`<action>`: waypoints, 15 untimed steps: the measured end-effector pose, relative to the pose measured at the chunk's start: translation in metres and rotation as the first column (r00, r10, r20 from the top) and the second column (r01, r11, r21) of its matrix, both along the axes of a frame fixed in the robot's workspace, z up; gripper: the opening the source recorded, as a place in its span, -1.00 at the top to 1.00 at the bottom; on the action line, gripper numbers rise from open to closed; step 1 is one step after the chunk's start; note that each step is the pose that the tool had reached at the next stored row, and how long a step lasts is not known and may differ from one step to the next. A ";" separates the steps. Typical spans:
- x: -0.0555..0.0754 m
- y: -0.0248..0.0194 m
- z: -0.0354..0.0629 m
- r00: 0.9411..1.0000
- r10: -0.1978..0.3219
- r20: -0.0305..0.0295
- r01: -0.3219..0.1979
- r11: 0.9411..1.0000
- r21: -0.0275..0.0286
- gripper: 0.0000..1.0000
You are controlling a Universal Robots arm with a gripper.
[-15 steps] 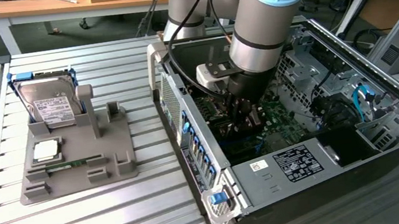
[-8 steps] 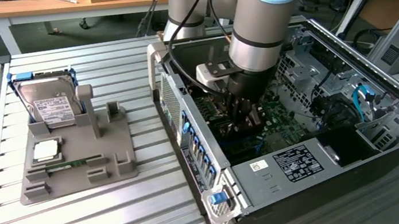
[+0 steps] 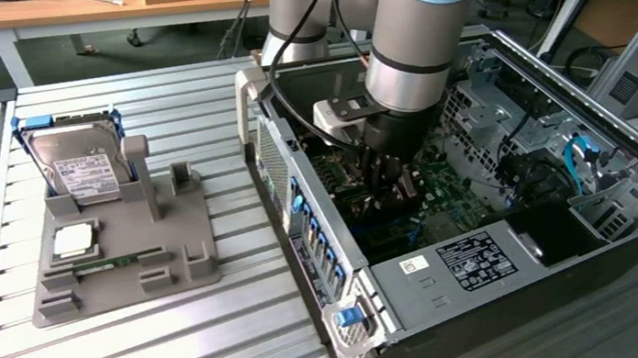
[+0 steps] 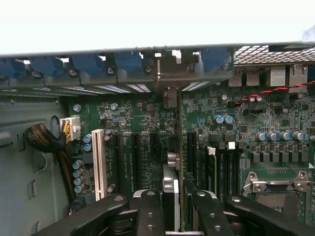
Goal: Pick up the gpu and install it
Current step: 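Insert the gpu into the slot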
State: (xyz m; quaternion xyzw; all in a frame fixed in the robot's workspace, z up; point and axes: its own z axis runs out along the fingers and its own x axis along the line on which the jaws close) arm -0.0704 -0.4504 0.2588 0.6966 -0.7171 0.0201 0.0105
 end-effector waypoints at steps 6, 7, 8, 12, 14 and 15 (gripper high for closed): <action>0.000 0.0000 -0.0006 1.000 0.000 0.000 0.000 1.000 0.000 0.46; 0.000 0.0000 -0.0007 1.000 0.000 0.000 0.000 1.000 0.000 0.46; 0.000 0.0001 -0.0008 1.000 0.000 0.000 0.000 1.000 0.000 0.46; 0.000 0.0000 -0.0011 1.000 0.000 0.000 0.000 1.000 0.000 0.46; 0.000 0.0000 -0.0017 1.000 0.000 0.000 0.000 1.000 0.000 0.46; 0.000 0.0000 -0.0022 1.000 0.000 0.000 0.000 1.000 0.000 0.46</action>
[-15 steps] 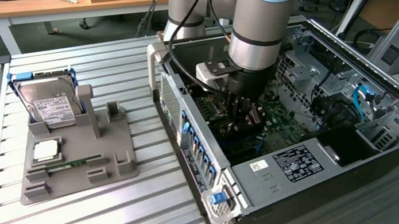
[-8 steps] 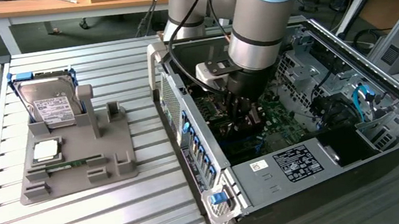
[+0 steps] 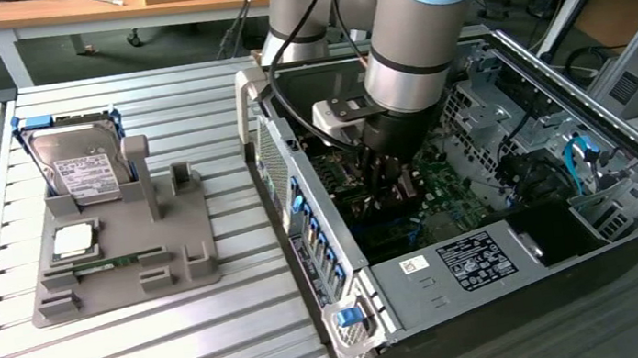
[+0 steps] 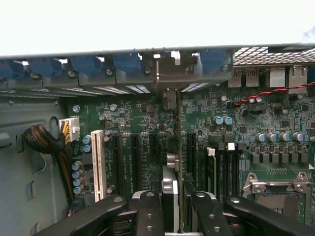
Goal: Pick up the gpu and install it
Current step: 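Insert the gpu into the slot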
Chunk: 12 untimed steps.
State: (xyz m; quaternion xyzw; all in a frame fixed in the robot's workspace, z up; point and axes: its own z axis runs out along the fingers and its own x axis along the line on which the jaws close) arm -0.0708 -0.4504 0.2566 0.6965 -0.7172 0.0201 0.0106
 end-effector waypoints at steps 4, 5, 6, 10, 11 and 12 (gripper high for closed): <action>0.000 0.0000 -0.0018 1.000 0.000 0.000 0.000 1.000 0.000 0.46; 0.000 0.0000 -0.0019 1.000 0.000 0.000 0.000 1.000 0.000 0.46; 0.000 0.0000 -0.0020 1.000 0.000 0.000 0.000 1.000 0.000 0.46; 0.000 0.0000 -0.0019 1.000 0.000 0.000 0.000 1.000 0.000 0.46; 0.000 0.0001 -0.0017 1.000 0.000 0.000 0.000 1.000 0.000 0.46; 0.000 0.0002 -0.0015 1.000 0.000 0.000 0.000 1.000 -0.001 0.46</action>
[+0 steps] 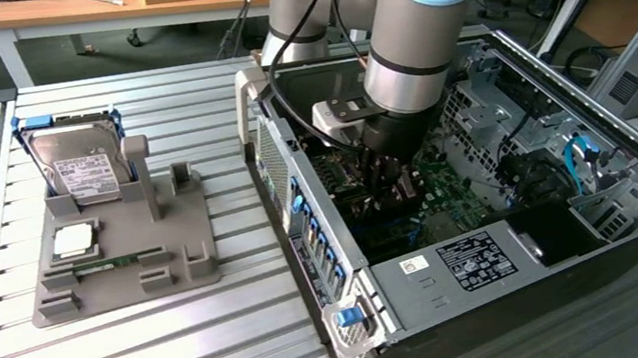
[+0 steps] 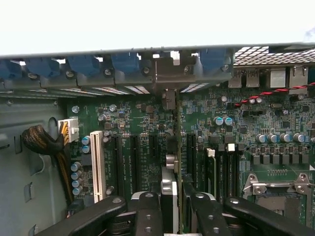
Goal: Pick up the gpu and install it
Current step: 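Insert the gpu into the slot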
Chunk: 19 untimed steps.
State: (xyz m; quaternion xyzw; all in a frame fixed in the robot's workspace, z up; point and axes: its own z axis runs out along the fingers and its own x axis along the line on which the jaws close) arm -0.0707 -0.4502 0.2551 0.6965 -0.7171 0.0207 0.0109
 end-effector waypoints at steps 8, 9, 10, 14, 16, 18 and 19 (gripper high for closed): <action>0.000 0.0010 0.0037 1.000 0.000 0.000 0.000 1.000 -0.004 0.46; 0.000 0.0009 0.0038 1.000 0.000 0.000 0.000 1.000 -0.005 0.46; 0.000 0.0009 0.0039 1.000 0.000 0.000 0.000 1.000 -0.007 0.46; 0.000 0.0018 0.0037 1.000 0.000 0.000 0.000 0.999 -0.034 0.46; 0.000 0.0027 0.0039 1.000 0.000 0.000 0.000 0.999 -0.036 0.46; 0.000 0.0038 0.0039 1.000 0.000 0.000 0.000 0.999 -0.036 0.46; 0.000 0.0041 0.0038 1.000 0.000 0.000 0.000 0.999 -0.036 0.46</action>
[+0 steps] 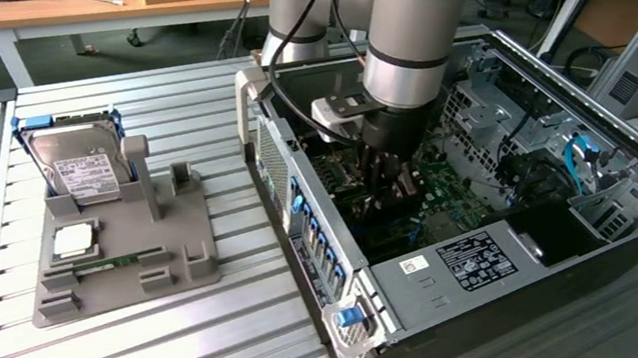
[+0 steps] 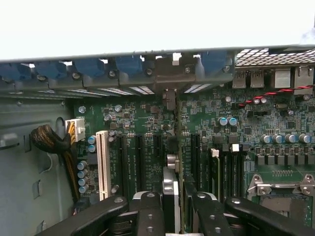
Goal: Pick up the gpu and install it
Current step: 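Insert the gpu into the slot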
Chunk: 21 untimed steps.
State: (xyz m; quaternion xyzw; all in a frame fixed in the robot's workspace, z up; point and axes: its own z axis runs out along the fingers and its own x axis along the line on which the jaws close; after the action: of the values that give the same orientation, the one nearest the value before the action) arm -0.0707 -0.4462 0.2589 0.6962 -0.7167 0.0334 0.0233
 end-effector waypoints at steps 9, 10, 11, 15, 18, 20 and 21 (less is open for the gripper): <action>0.000 0.0007 -0.0002 1.000 0.000 0.000 0.000 1.000 0.016 0.46; 0.000 0.0007 -0.0002 1.000 0.000 0.000 0.000 1.000 0.017 0.46; 0.000 0.0006 -0.0001 1.000 0.000 0.000 0.000 1.000 0.020 0.46; 0.000 0.0005 -0.0003 1.000 0.000 0.000 0.000 0.999 0.032 0.46; -0.001 0.0002 -0.0003 1.000 0.000 0.000 0.000 0.999 0.046 0.46; -0.001 0.0001 -0.0005 1.000 0.000 0.000 0.000 0.998 0.058 0.46; -0.001 -0.0001 -0.0005 1.000 0.000 0.000 0.000 0.998 0.062 0.46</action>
State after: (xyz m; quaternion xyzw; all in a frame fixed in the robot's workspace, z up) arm -0.0714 -0.4462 0.2584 0.6966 -0.7174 0.0110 0.0017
